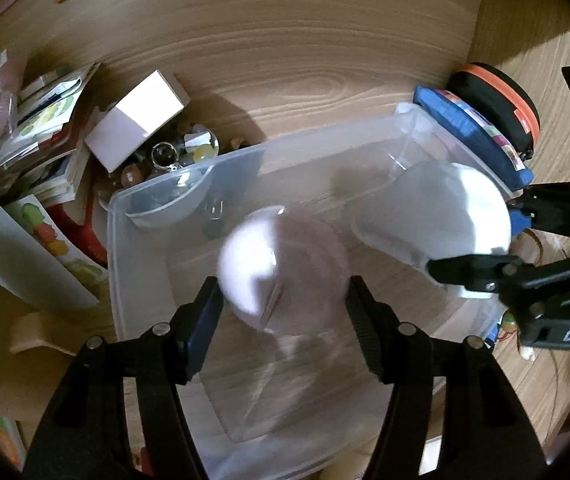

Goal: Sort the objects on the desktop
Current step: 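Carry both items over the clear box and open both tools to drop them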

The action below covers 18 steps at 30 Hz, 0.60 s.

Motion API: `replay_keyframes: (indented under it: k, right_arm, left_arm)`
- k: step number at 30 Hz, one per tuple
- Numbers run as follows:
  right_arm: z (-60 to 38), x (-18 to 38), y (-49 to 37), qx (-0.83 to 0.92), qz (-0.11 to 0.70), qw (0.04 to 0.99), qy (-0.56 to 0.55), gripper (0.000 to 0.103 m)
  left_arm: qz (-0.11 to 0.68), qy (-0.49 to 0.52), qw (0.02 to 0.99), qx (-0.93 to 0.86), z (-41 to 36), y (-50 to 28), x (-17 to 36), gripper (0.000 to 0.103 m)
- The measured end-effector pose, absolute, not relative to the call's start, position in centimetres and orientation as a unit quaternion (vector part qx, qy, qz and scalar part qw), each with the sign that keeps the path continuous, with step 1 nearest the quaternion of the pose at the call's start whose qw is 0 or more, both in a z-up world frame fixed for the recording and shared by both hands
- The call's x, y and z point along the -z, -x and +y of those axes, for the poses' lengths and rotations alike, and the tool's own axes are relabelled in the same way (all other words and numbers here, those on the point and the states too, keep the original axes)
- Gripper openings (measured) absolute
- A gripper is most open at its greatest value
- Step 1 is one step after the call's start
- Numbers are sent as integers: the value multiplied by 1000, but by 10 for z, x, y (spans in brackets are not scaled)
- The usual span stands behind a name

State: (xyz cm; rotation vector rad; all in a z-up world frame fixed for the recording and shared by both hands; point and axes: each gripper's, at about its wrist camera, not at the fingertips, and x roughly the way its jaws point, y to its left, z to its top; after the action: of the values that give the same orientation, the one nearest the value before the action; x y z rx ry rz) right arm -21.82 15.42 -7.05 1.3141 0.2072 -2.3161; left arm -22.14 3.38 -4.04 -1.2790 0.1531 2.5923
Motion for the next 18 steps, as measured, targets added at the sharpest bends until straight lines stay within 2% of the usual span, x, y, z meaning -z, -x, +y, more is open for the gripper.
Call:
replay_keyframes:
  k: [5, 13, 15, 17, 18]
  right_arm:
    - [146, 75, 219, 839, 112, 223, -483, 41]
    - [145, 77, 225, 828, 121, 220, -501, 43]
    - [145, 77, 227, 823, 117, 217, -511, 49]
    - [147, 77, 230, 811, 106, 228, -529, 68]
    - [146, 76, 230, 806, 107, 234, -533, 71]
  left_arm:
    - [62, 436, 120, -890, 34, 220, 40, 73]
    - [71, 434, 123, -890, 36, 219, 42, 74]
    - [72, 433, 124, -890, 35, 218, 42, 74]
    - [72, 434, 126, -889, 34, 217, 42, 76]
    - [72, 434, 127, -889, 33, 217, 41, 77]
